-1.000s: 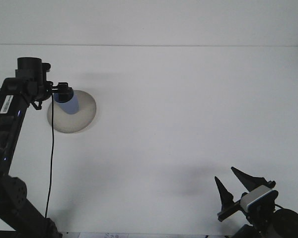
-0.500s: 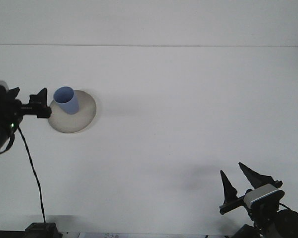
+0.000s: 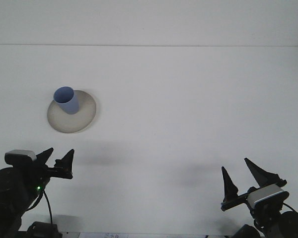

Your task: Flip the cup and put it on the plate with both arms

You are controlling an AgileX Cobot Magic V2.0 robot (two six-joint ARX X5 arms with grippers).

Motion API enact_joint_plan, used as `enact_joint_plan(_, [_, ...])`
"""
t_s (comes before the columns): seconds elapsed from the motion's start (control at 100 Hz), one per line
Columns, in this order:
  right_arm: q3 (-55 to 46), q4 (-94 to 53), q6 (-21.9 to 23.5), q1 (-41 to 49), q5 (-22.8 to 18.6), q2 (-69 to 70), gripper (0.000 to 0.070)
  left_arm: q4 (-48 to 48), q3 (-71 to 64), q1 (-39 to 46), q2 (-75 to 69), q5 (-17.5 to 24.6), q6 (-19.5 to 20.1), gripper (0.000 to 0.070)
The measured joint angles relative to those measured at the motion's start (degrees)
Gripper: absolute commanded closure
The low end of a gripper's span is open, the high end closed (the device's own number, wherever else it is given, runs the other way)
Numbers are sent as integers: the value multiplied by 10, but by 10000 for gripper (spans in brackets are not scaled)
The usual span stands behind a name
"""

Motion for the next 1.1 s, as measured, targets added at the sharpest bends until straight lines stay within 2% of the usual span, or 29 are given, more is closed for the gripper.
enact_joint_plan(0.02, [0, 0, 0, 0, 0, 0, 243, 0, -5, -1, -4, 0, -1, 304])
enact_joint_plan(0.05, [0, -1, 0, 0, 0, 0, 321, 0, -13, -2, -11, 0, -3, 431])
enact_joint_plan(0.1, [0, -3, 0, 0, 0, 0, 540, -3, -19, -2, -20, 0, -5, 688])
enact_joint_plan(0.13, [0, -4, 0, 0, 0, 0, 683, -6, -19, -2, -23, 0, -6, 694])
enact_joint_plan(0.14, [0, -4, 0, 0, 0, 0, 700, -6, -19, -2, -24, 0, -7, 681])
enact_joint_plan(0.99, [0, 5, 0, 0, 0, 0, 695, 1, -19, -2, -84, 0, -14, 685])
enact_joint_plan(1.05, [0, 5, 0, 0, 0, 0, 695, 1, -19, -2, -86, 0, -5, 685])
enact_joint_plan(1.1, [0, 5, 0, 0, 0, 0, 695, 7, -23, 3, -93, 0, 20, 685])
